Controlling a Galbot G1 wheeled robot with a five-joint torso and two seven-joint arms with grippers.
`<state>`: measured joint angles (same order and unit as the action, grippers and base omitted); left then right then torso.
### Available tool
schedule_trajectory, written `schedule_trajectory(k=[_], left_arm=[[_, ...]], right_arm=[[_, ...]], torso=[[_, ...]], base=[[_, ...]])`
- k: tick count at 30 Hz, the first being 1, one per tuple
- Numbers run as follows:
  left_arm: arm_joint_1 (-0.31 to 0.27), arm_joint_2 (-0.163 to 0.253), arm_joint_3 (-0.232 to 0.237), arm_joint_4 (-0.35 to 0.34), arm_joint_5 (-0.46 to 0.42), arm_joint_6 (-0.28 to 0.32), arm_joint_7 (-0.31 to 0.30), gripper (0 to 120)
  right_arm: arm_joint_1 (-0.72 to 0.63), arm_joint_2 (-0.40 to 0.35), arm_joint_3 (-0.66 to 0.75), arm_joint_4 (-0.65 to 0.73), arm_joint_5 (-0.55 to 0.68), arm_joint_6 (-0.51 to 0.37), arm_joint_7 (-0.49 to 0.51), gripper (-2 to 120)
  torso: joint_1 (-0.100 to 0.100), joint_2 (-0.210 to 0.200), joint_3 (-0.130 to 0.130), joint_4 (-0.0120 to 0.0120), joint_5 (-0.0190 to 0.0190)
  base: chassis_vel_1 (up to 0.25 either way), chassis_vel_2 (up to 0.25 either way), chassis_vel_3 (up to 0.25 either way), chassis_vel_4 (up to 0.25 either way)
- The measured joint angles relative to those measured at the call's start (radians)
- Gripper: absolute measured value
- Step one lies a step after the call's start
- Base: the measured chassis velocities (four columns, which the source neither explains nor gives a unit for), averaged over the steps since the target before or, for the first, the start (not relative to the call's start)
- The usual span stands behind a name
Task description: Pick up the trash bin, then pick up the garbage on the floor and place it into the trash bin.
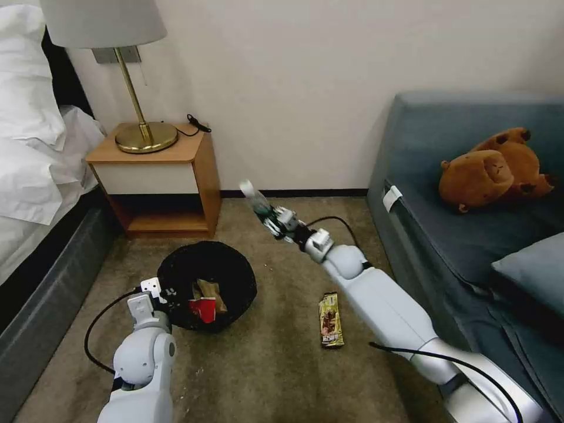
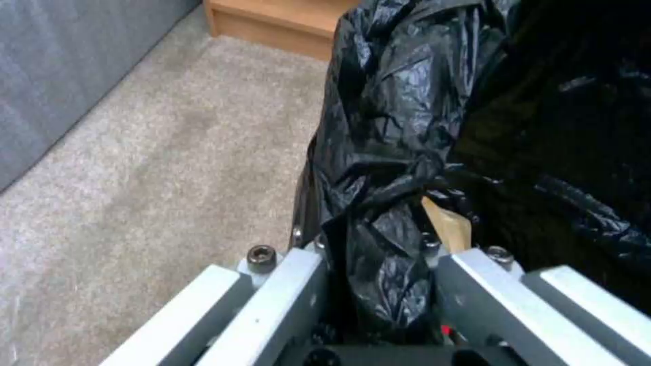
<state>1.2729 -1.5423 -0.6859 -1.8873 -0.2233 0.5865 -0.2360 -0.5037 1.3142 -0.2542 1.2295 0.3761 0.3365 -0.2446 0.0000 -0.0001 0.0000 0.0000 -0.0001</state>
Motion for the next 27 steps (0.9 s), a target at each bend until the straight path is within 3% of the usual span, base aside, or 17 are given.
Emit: schedule_trajectory(k=[9, 20, 24, 27], left_arm=[[0.002, -0.004, 0.001, -0.011, 0.000, 0.000, 0.000, 3], [0.006, -0.011, -0.001, -0.015, 0.003, 0.000, -0.001, 3], [0.001, -0.011, -0.001, -0.015, 0.004, 0.001, -0.001, 3], [0.000, -0.011, 0.000, -0.014, 0.004, 0.001, -0.002, 3]], right_arm=[[-0.020, 0.040, -0.160, 0.097, 0.047, -0.035, 0.077, 20], [-0.087, 0.107, -0.201, -0.019, -0.115, 0.004, 0.053, 20], [-0.107, 0.111, -0.191, -0.021, -0.147, -0.003, 0.055, 36], [-0.112, 0.111, -0.187, -0.021, -0.155, -0.003, 0.052, 42]], torso=[[0.000, 0.000, 0.000, 0.0001, -0.0001], [0.000, 0.000, 0.000, 0.0000, -0.0001], [0.000, 0.000, 0.000, 0.0001, 0.0000], [0.000, 0.000, 0.000, 0.0000, 0.0000]], base=[[0.000, 0.000, 0.000, 0.000], [0.000, 0.000, 0.000, 0.000], [0.000, 0.000, 0.000, 0.000], [0.000, 0.000, 0.000, 0.000]])
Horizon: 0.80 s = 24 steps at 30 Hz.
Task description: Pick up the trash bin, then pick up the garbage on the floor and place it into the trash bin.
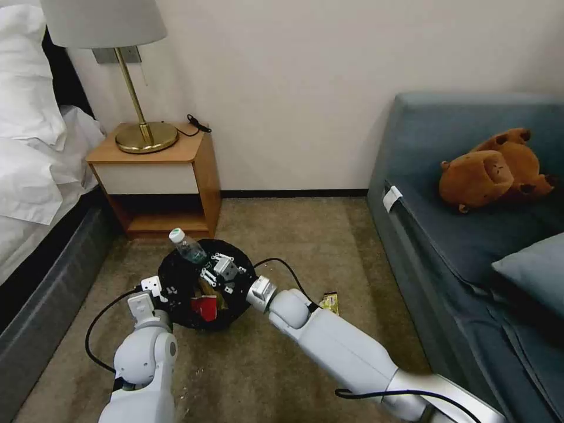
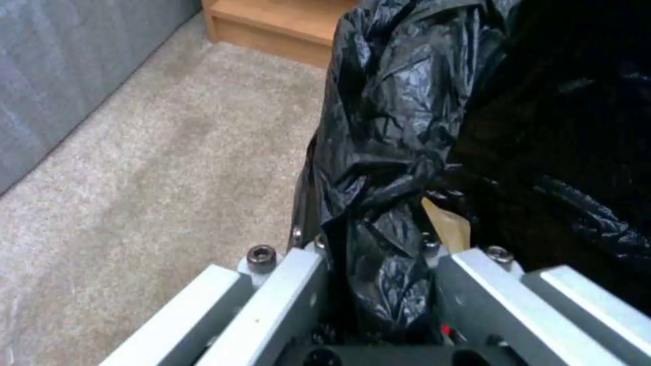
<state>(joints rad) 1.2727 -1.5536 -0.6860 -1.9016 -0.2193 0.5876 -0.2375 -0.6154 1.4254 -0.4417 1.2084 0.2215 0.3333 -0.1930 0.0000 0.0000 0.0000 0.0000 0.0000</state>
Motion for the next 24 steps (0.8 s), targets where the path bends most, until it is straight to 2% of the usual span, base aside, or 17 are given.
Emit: schedule_trajectory(k=[2, 3, 5, 6, 8, 9, 10, 11, 13, 16, 24], left_arm=[[-0.002, -0.003, 0.005, 0.004, 0.002, 0.000, -0.001, 3], [-0.002, -0.003, 0.005, 0.004, 0.002, 0.000, -0.001, 3], [-0.005, -0.005, 0.012, 0.006, 0.003, 0.000, -0.001, 3], [-0.005, -0.005, 0.012, 0.006, 0.003, 0.000, -0.001, 3], [-0.007, -0.005, 0.014, 0.006, 0.004, 0.000, -0.003, 3], [-0.007, -0.005, 0.014, 0.006, 0.004, 0.000, -0.003, 3], [-0.007, -0.004, 0.014, 0.006, 0.004, 0.000, -0.003, 3], [-0.007, -0.004, 0.014, 0.006, 0.004, 0.000, -0.003, 3], [-0.005, -0.003, 0.009, 0.005, 0.003, 0.000, -0.003, 3], [-0.004, -0.001, 0.005, 0.005, 0.002, 0.000, -0.003, 3], [-0.005, -0.001, 0.006, 0.005, 0.001, 0.000, -0.003, 3]], right_arm=[[-0.012, 0.003, 0.012, 0.002, -0.012, 0.000, -0.009, 55], [-0.012, 0.003, 0.012, 0.002, -0.012, 0.000, -0.009, 55], [-0.020, 0.009, 0.018, 0.005, -0.017, 0.000, -0.013, 65], [-0.020, 0.009, 0.018, 0.005, -0.017, 0.000, -0.013, 65], [-0.023, 0.009, 0.021, 0.006, -0.024, 0.000, -0.022, 76], [-0.023, 0.009, 0.021, 0.006, -0.024, 0.000, -0.022, 76], [-0.024, 0.005, 0.022, 0.008, -0.025, 0.000, -0.026, 83], [-0.024, 0.005, 0.022, 0.008, -0.025, 0.000, -0.026, 83], [-0.024, -0.005, 0.023, 0.016, -0.022, -0.003, -0.026, 96], [-0.022, -0.012, 0.023, 0.022, -0.022, -0.005, -0.027, 99], [-0.011, -0.016, 0.029, 0.044, -0.016, -0.009, -0.027, 100]], torso=[[0.000, 0.000, 0.000, 0.0000, 0.0000], [0.000, 0.000, 0.000, 0.0000, 0.0000], [0.000, 0.000, 0.000, 0.0000, 0.0000], [0.000, 0.000, 0.000, 0.0000, 0.0000], [0.000, 0.000, 0.000, 0.0000, 0.0001], [0.000, 0.000, 0.000, 0.0000, 0.0001], [0.000, 0.000, 0.000, 0.0000, 0.0001], [0.000, 0.000, 0.000, 0.0000, 0.0001], [0.000, 0.000, 0.000, -0.0001, 0.0001], [0.000, 0.000, 0.000, 0.0000, 0.0001], [0.000, 0.000, 0.000, 0.0000, 0.0001]], base=[[0.000, 0.000, 0.000, 0.000], [0.000, 0.000, 0.000, 0.000], [0.000, 0.000, 0.000, 0.000], [0.000, 0.000, 0.000, 0.000], [0.000, 0.000, 0.000, 0.000], [0.000, 0.000, 0.000, 0.000], [0.000, 0.000, 0.000, 0.000], [0.000, 0.000, 0.000, 0.000], [0.000, 0.000, 0.000, 0.000], [0.000, 0.000, 0.000, 0.000], [0.000, 0.000, 0.000, 0.000]])
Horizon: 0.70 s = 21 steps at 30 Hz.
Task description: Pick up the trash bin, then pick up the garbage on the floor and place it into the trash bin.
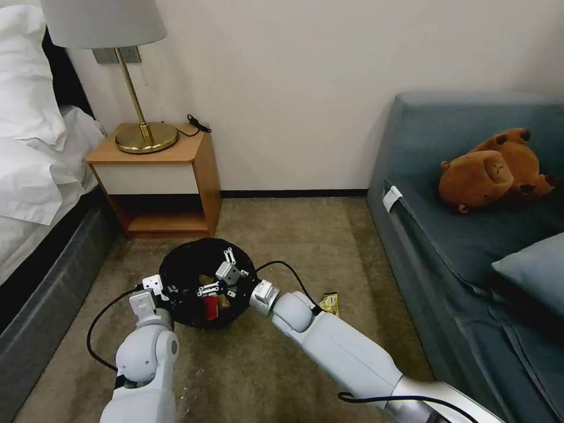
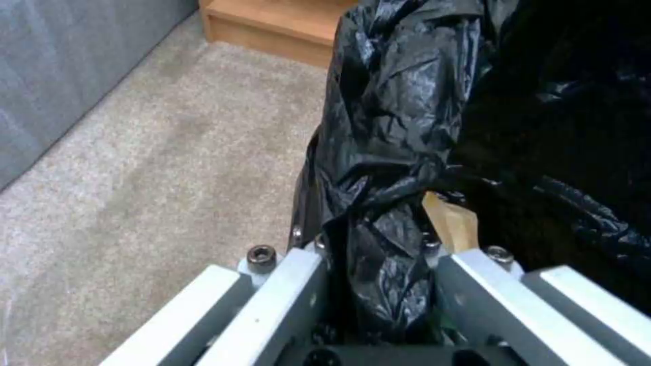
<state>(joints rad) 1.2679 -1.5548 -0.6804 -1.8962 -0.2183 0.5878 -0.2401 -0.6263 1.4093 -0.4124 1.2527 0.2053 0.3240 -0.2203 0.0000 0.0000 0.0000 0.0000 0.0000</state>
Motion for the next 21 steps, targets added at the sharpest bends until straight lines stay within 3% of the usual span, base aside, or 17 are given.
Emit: schedule_trajectory(k=[18, 21], left_arm=[[0.000, 0.003, -0.001, -0.003, -0.003, 0.008, -0.002, 3], [0.004, 0.004, 0.001, -0.005, -0.003, 0.008, -0.001, 3]], right_arm=[[0.020, -0.053, 0.081, 0.082, 0.008, -0.036, 0.055, 100], [-0.002, -0.088, 0.146, 0.144, -0.021, -0.063, 0.112, 100]], torso=[[0.000, 0.000, 0.000, 0.0000, 0.0000], [0.000, 0.000, 0.000, -0.0001, 0.0001]], base=[[0.000, 0.000, 0.000, 0.000], [0.000, 0.000, 0.000, 0.000]])
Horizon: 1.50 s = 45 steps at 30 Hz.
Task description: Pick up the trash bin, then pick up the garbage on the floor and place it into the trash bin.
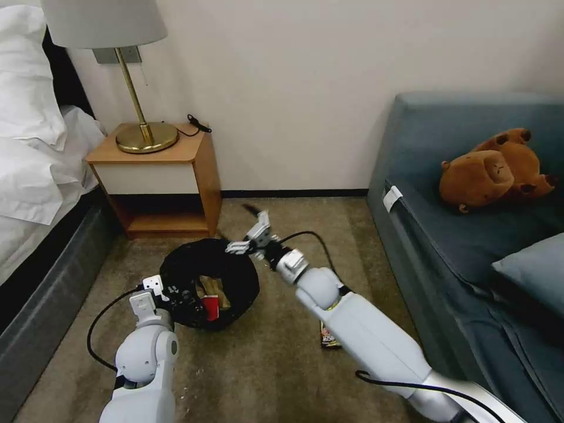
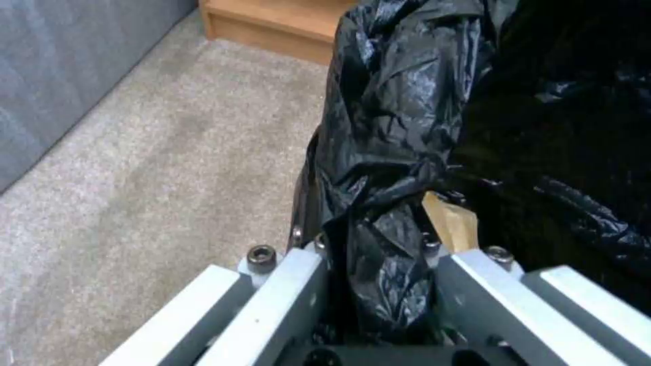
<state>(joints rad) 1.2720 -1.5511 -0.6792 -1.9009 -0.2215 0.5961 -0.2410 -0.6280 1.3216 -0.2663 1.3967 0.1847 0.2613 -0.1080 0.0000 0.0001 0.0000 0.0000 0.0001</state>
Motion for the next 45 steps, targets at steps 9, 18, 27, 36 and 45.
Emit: schedule_trajectory(k=[9, 18, 27, 36, 45], left_arm=[[-0.008, 0.007, 0.008, -0.001, 0.000, 0.003, 0.003, 3], [-0.013, 0.006, 0.010, -0.010, 0.001, 0.005, 0.004, 3], [-0.013, 0.006, 0.003, -0.014, 0.002, 0.004, 0.006, 3], [-0.005, 0.003, 0.005, -0.015, 0.001, -0.002, 0.012, 3], [-0.006, 0.001, 0.005, -0.015, 0.004, -0.004, 0.008, 3]], right_arm=[[-0.107, -0.053, 0.185, 0.066, -0.061, -0.132, 0.182, 100], [-0.204, -0.067, 0.236, 0.011, 0.002, -0.283, 0.244, 100], [-0.215, -0.065, 0.251, -0.082, 0.138, -0.464, 0.244, 100], [-0.210, -0.052, 0.262, -0.118, 0.315, -0.724, 0.321, 100], [-0.217, -0.035, 0.283, -0.180, 0.309, -0.864, 0.317, 100]], torso=[[0.000, 0.000, 0.000, 0.0000, 0.0000], [0.000, 0.000, 0.000, 0.0001, 0.0000], [0.000, 0.000, 0.000, 0.0000, -0.0001], [0.000, 0.000, 0.000, 0.0001, -0.0001], [0.000, 0.000, 0.000, 0.0000, -0.0001]], base=[[0.000, 0.000, 0.000, 0.000], [0.000, 0.000, 0.000, 0.000], [0.000, 0.000, 0.000, 0.000], [0.000, 0.000, 0.000, 0.000], [0.000, 0.000, 0.000, 0.000]])
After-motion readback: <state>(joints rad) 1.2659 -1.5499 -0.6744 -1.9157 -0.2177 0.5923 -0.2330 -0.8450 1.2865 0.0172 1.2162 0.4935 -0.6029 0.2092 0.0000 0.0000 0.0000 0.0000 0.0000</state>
